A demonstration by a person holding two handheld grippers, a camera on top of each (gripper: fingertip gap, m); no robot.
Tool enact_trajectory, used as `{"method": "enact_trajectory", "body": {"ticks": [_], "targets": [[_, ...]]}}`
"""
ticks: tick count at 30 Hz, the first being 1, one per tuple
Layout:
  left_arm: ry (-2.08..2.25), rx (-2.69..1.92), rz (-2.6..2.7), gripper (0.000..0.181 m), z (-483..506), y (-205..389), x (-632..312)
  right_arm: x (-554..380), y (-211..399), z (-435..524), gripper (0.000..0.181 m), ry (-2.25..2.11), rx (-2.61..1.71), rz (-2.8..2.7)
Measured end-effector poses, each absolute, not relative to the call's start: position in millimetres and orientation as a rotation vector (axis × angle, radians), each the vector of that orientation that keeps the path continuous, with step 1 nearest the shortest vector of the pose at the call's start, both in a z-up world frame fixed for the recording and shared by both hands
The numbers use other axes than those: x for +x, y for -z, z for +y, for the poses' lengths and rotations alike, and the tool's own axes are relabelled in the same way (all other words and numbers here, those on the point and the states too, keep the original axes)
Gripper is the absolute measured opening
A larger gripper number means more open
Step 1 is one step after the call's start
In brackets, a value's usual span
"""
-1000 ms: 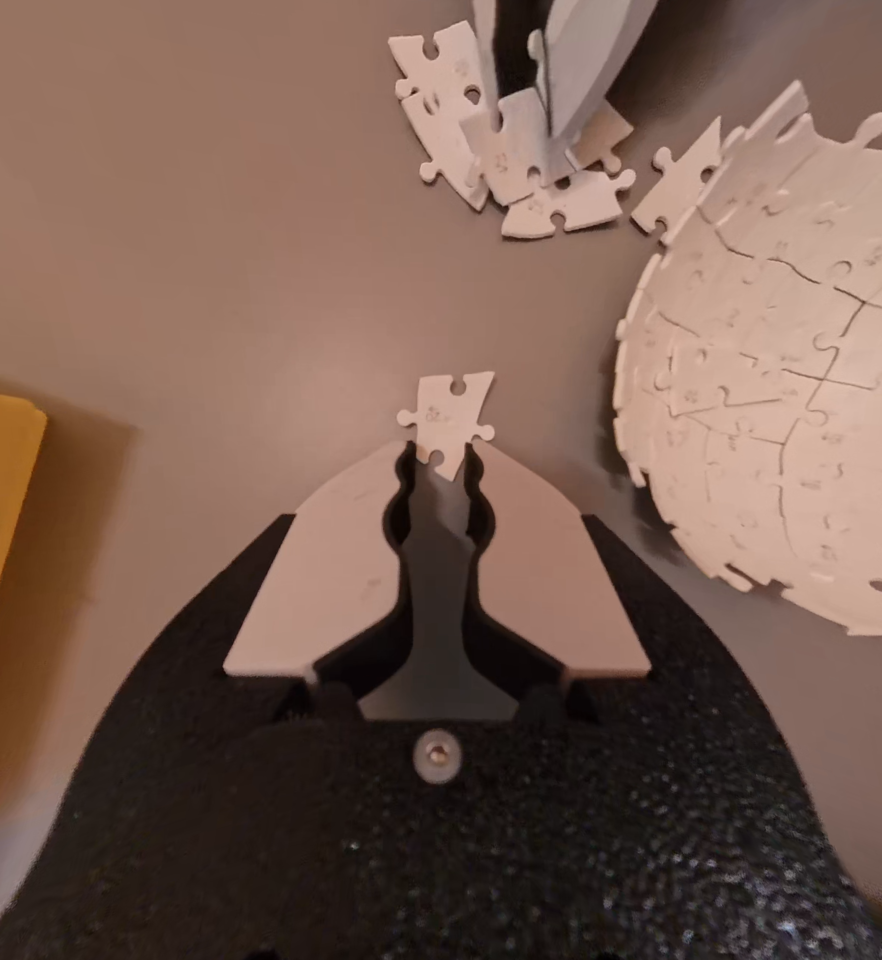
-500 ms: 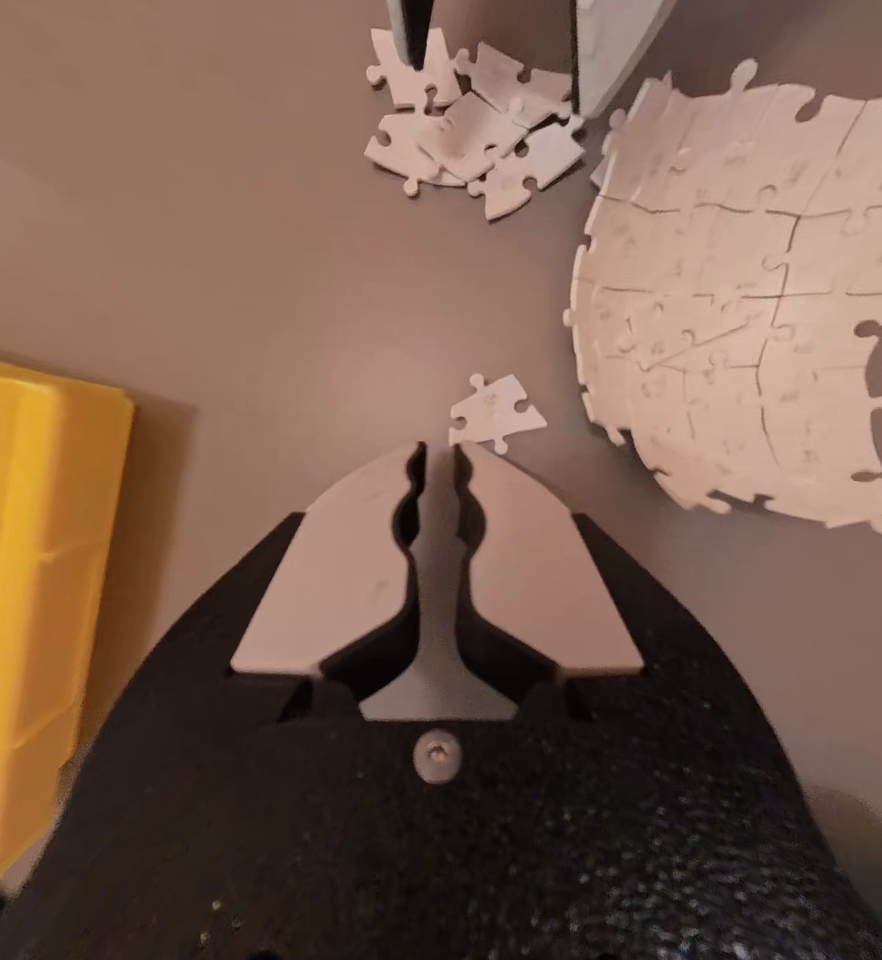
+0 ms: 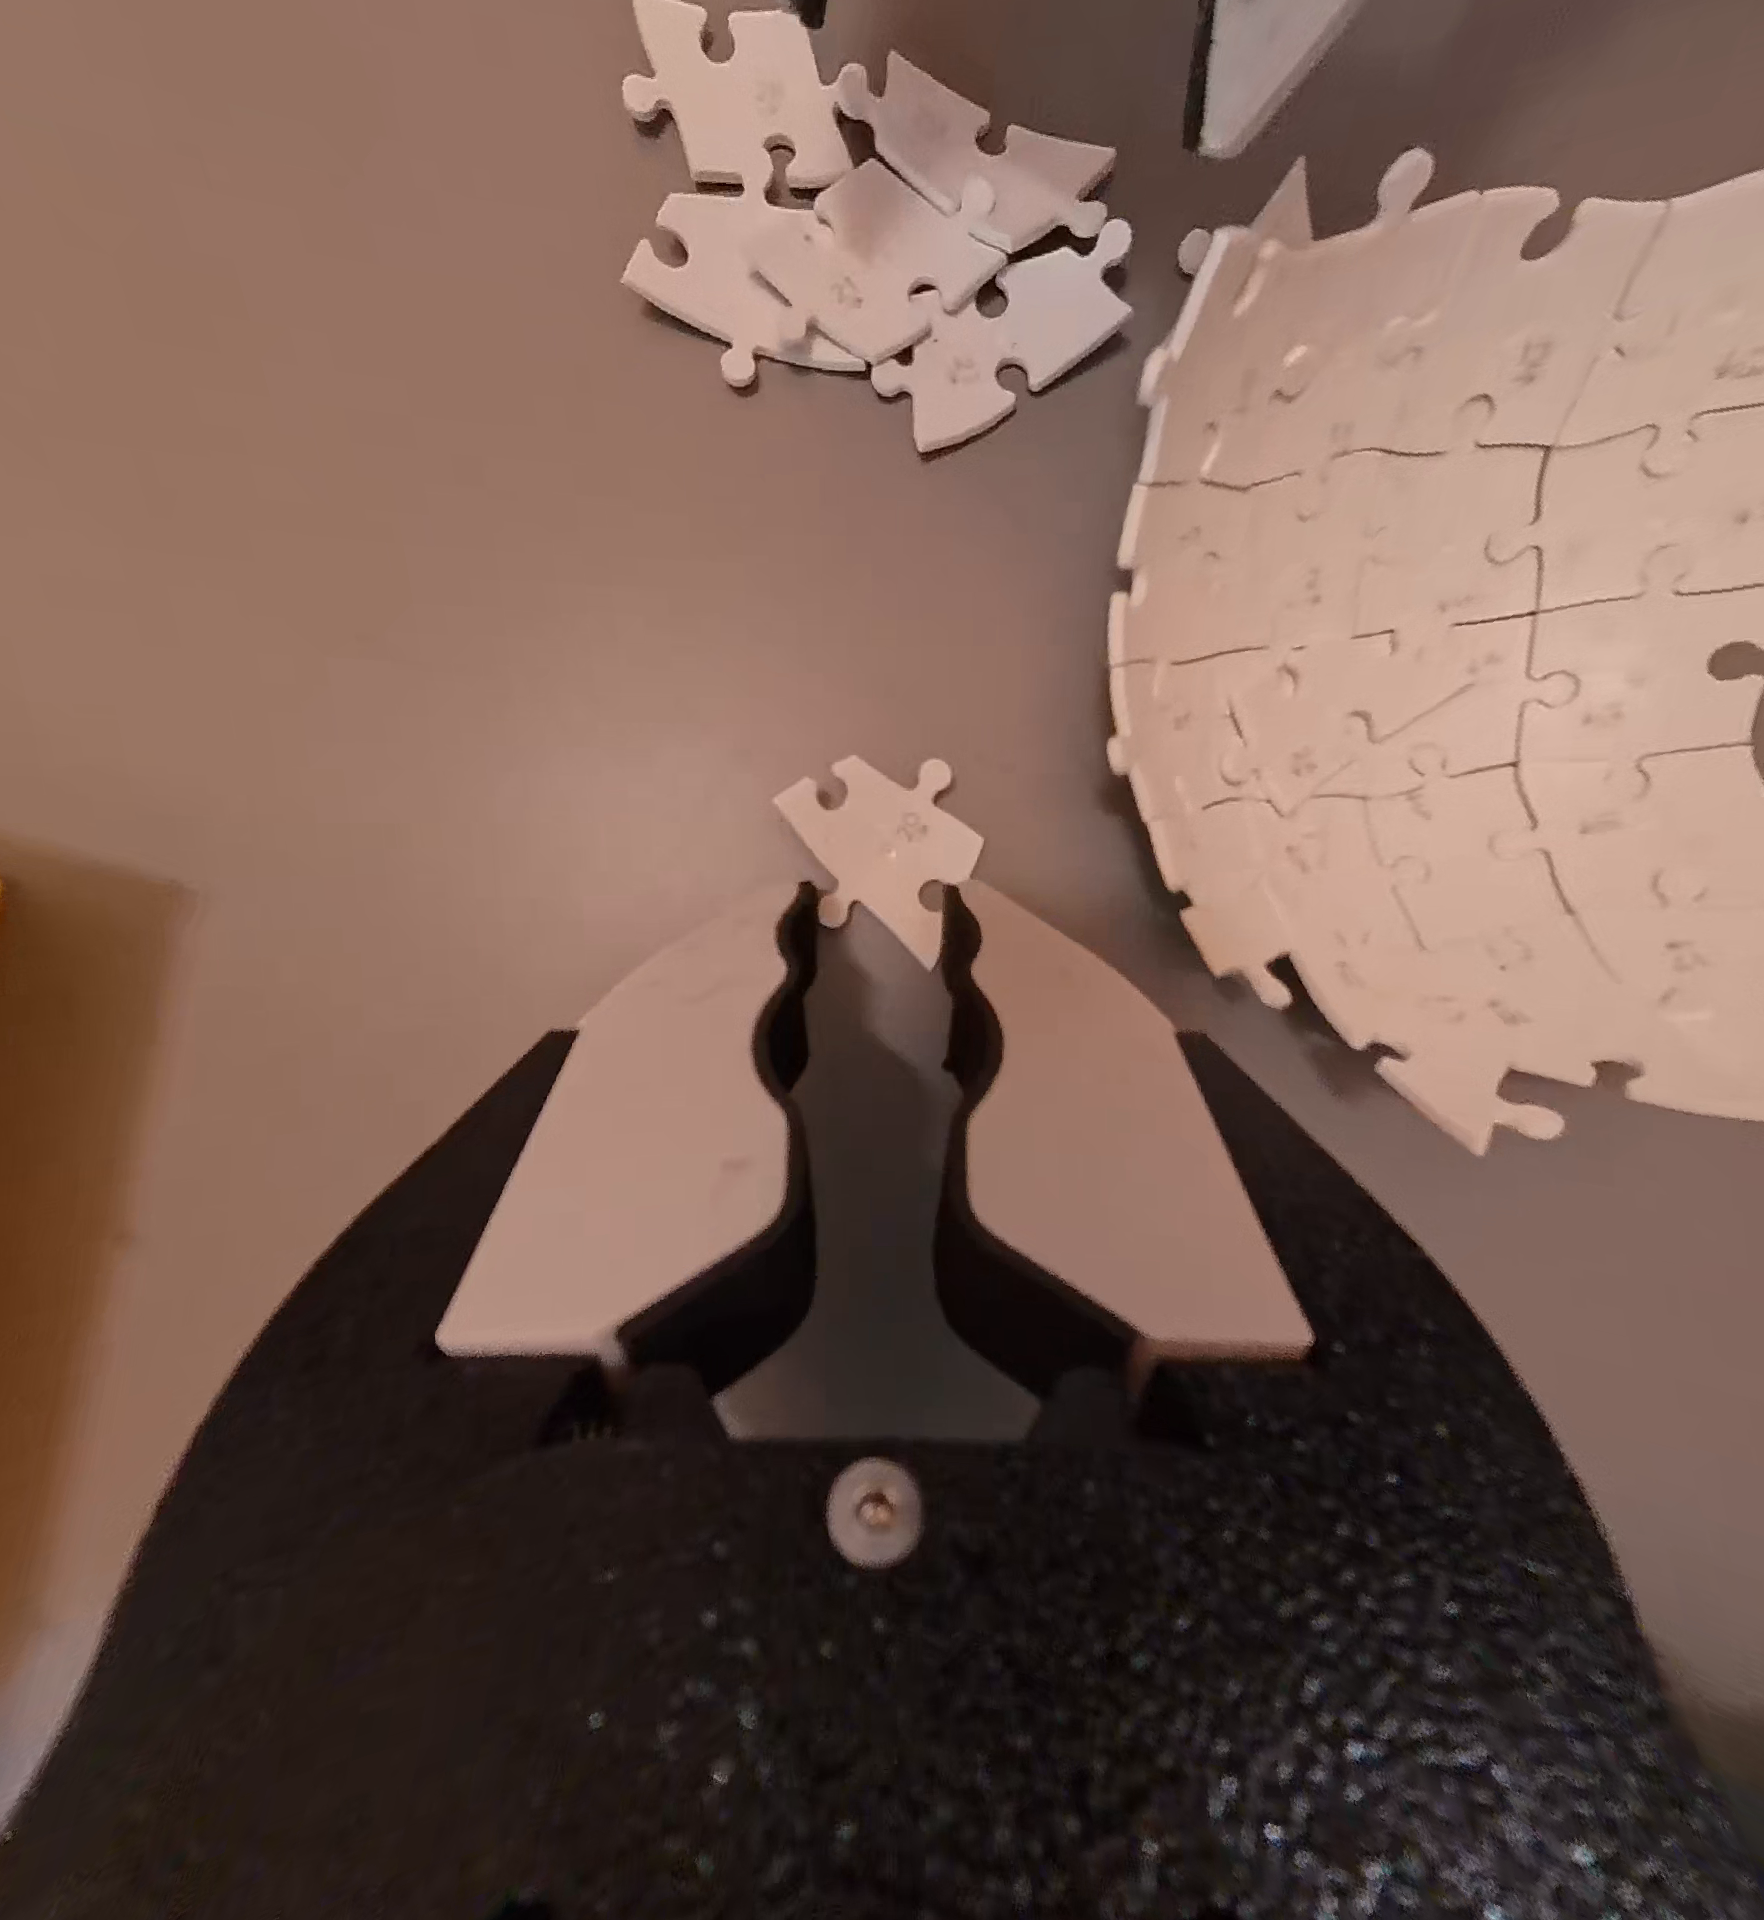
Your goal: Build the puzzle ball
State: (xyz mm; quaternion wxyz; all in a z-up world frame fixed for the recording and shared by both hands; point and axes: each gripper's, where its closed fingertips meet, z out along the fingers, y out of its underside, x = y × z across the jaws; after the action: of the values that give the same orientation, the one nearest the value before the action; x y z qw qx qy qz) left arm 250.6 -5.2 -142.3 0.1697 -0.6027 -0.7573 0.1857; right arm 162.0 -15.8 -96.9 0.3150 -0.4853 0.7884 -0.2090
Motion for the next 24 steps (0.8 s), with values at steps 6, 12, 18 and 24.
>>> {"method": "enact_trajectory", "body": {"ticks": [6,12,18,24], "targets": [[-0.586,-1.624,-2.172,0.017,-5.8,141.9,250.9,160.1,92.6,-18.5,0.052,0.568,-1.249,2.073],[-0.820,-1.458,-2.183,0.001,-19.2,112.5,255.7,163.2,81.7,-20.2,0.051,0.619,-1.230,2.049],[-0.749,-1.481,-2.299,0.001,-17.0,115.2,267.3,172.3,77.4,-16.8,0.050,0.621,-1.221,2.010],[-0.924,-1.037,-2.016,0.001,-5.3,52.6,229.8,197.7,50.4,-8.1,0.043,0.704,-1.180,1.829]]}}
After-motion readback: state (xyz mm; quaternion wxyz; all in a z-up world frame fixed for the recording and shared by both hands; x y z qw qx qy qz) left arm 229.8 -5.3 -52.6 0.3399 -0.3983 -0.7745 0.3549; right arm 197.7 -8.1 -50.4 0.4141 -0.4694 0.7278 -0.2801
